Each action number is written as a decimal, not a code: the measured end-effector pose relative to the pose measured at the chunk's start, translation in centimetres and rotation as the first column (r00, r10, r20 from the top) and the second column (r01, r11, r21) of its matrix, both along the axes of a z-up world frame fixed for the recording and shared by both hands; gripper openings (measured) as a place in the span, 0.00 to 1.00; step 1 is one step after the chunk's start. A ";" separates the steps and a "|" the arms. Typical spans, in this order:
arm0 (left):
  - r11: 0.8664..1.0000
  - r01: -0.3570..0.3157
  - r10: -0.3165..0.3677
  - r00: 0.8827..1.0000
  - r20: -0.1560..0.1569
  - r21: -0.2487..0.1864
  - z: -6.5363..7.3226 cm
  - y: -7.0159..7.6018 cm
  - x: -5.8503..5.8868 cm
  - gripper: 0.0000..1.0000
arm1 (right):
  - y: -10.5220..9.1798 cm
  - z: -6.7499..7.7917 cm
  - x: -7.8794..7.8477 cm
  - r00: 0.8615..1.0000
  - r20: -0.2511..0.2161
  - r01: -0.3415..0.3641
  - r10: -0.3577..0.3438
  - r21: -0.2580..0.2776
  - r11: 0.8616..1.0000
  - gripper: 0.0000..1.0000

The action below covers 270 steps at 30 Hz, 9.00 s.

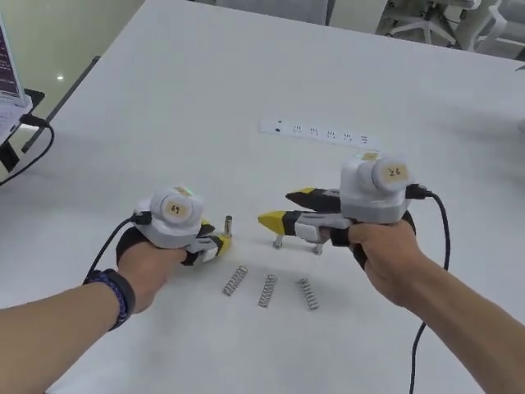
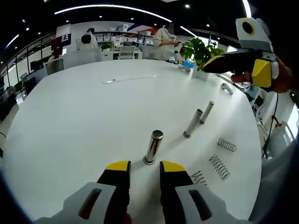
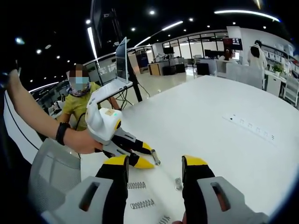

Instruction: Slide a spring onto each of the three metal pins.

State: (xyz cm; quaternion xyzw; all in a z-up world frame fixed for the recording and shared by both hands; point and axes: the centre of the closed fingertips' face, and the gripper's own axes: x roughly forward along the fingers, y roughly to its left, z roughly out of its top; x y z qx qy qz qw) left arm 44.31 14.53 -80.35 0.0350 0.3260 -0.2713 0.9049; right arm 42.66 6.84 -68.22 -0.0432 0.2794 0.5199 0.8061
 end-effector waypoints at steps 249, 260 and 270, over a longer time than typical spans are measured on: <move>0.966 0.187 -0.158 0.974 -0.164 0.178 -0.7 -3.6 -8.5 0.02 | -13.6 -3.6 -12.8 0.969 -0.127 0.202 -0.211 -0.080 0.976 0.70; 0.971 0.188 -0.164 0.974 -0.159 0.150 0.3 -3.1 -9.3 0.02 | -12.9 -3.6 -12.9 0.969 -0.140 0.197 -0.203 -0.062 0.979 0.70; 0.976 0.162 -0.143 0.981 -0.132 0.145 1.5 -1.7 -9.5 0.02 | -12.1 -3.6 -13.2 0.974 -0.141 0.171 -0.178 -0.059 0.983 0.69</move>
